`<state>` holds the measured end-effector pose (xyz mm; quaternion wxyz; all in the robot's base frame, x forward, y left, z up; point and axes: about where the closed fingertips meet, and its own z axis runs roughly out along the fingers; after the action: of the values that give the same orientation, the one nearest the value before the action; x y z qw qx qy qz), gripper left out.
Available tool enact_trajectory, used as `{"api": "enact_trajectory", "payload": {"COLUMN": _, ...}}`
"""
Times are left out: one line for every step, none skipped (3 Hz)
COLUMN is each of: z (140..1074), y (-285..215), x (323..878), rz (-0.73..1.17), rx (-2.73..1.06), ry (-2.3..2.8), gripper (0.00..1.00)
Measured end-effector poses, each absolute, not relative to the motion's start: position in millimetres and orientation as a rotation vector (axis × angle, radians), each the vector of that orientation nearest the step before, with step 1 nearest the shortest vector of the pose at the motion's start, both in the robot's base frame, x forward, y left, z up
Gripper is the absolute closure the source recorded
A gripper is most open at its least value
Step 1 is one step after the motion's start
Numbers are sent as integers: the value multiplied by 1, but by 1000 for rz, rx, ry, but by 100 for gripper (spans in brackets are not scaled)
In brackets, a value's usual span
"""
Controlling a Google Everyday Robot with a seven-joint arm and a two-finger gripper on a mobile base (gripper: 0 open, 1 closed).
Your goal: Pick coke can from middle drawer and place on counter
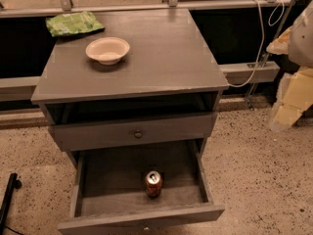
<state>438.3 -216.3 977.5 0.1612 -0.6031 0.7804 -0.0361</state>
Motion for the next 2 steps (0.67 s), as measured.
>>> {"api": "enact_trajectory", "payload": {"z": 977, "y": -216, "x": 438, "rz": -103, "rx": -1722, "ry": 2228, "gripper": 0}}
{"api": "enact_trajectory", "payload": {"z": 965, "y": -209, "x": 453, "rz": -45, "rx": -1703, "ry": 2172, "gripper": 0}}
